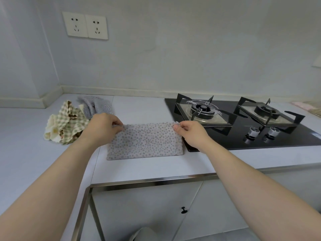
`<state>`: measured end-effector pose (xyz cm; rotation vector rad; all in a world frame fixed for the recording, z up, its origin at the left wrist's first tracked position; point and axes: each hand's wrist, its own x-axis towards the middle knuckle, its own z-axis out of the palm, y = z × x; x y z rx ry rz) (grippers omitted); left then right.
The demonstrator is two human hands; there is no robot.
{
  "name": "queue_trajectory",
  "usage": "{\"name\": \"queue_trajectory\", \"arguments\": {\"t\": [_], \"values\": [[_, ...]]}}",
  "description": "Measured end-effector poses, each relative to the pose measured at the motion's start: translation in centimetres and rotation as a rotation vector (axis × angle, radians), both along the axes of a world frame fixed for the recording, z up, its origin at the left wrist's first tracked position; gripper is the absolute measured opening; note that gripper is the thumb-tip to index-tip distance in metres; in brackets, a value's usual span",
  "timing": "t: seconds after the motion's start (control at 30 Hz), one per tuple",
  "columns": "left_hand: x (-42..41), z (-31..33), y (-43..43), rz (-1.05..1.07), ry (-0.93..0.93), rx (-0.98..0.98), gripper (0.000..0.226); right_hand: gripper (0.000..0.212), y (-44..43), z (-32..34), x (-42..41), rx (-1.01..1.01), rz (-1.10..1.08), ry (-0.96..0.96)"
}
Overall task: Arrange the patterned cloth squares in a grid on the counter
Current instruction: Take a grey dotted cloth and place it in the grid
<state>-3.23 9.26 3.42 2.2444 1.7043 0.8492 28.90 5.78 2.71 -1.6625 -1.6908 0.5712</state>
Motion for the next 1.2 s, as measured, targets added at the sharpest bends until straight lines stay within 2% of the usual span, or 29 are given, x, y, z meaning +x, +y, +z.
{"name": "queue_trajectory", "arguments": {"t": [0.17,0.33,0.4,0.77,0.9,1.03,1.13,1.2], "values": [[-0.1,0.9,-0.3,0.008,-0.027,-0.001,0.014,0.037,-0.5,0.8,0.1,-0.02,0.025,0.061],[0.1,1.6,-0.8,-0.026,-0.054,-0.031,0.012,0.005,-0.4,1.1,0.1,-0.075,0.108,0.348],[0.2,1.7,-1.1,-0.036,-0.07,-0.054,0.01,0.016,-0.4,1.2,-0.2,-0.071,0.11,0.412],[1.5,2.1,-1.6,-0.06,-0.207,-0.171,0.008,0.021,-0.5,1.3,-0.5,-0.041,0.03,0.318],[1.4,2.4,-1.8,-0.101,-0.109,-0.117,0.005,0.018,-0.6,1.2,-0.3,-0.057,0.014,0.338],[1.4,2.3,-1.9,-0.097,-0.004,-0.046,0.005,0.026,-0.8,1.4,-0.3,-0.084,-0.014,0.405],[1.7,2.2,-1.9,-0.052,-0.058,0.062,0.007,0.011,-0.6,1.4,-0.6,-0.038,-0.026,0.441],[2.1,2.0,-1.9,-0.04,-0.106,0.219,0.007,0.013,-0.3,1.5,-0.8,0.099,-0.049,0.433]]}}
